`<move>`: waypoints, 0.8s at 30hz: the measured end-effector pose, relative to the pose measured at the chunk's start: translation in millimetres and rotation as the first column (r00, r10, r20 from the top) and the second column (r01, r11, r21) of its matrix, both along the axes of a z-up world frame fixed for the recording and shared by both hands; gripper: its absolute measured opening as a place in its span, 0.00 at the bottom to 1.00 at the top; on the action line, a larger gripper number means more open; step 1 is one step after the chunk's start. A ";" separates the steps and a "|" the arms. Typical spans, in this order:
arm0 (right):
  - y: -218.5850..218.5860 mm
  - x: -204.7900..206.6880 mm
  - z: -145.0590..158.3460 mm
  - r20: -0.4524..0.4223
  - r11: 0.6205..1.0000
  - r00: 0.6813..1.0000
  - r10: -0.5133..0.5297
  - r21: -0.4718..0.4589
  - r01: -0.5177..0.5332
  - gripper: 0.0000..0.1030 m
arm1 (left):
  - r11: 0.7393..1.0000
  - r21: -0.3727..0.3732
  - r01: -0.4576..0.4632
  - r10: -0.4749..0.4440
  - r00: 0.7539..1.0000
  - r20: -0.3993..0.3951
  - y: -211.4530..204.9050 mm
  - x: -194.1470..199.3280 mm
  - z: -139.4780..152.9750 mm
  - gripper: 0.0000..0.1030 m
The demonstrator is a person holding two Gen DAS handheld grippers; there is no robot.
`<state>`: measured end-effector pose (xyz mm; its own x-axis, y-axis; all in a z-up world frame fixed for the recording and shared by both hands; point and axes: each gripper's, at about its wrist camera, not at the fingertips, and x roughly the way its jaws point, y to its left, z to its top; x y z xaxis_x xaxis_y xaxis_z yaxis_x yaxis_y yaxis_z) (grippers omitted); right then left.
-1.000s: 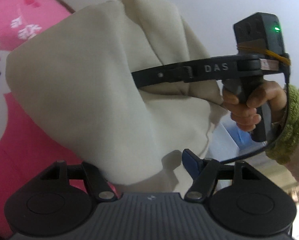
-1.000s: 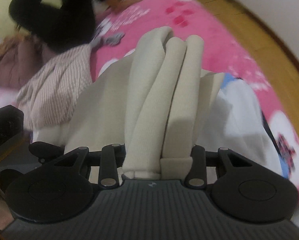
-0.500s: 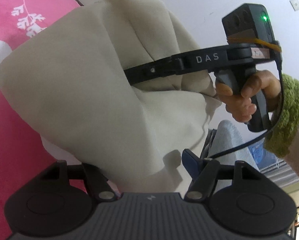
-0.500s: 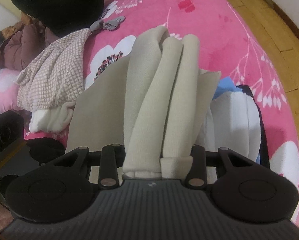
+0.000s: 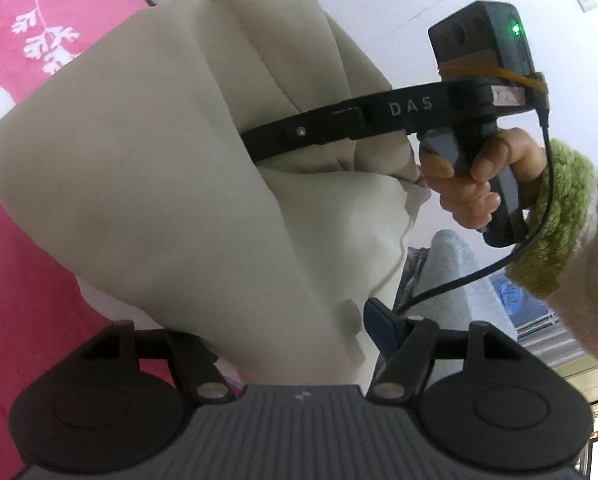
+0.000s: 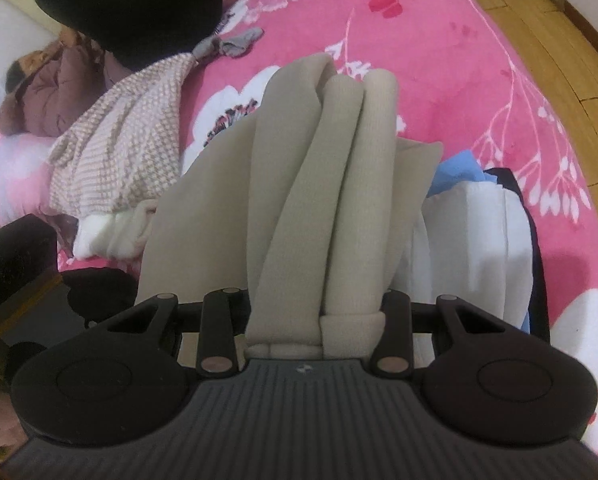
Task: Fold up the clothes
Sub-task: 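Carry the lifted hoodie with both grippers toward the white towel stack, then lower the hoodie onto the white towel stack and open both grippers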
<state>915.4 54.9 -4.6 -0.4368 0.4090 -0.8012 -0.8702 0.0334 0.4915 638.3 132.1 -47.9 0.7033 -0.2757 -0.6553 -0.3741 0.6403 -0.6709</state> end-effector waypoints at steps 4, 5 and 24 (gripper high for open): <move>-13.6 3.9 11.4 -0.002 1.000 1.000 -0.005 0.016 0.005 0.35 | 1.000 -0.011 0.025 -0.025 1.000 0.017 -5.7 0.6 4.8 0.68; -17.5 5.2 12.0 0.000 1.000 1.000 -0.006 0.013 0.006 0.36 | 0.999 -0.011 0.035 -0.035 0.999 0.018 -7.6 2.4 3.9 0.68; -46.8 13.8 -7.3 0.172 0.992 0.977 -0.129 0.022 0.127 0.57 | 0.991 0.015 0.136 -0.134 0.987 -0.084 -4.4 -14.0 -20.6 0.71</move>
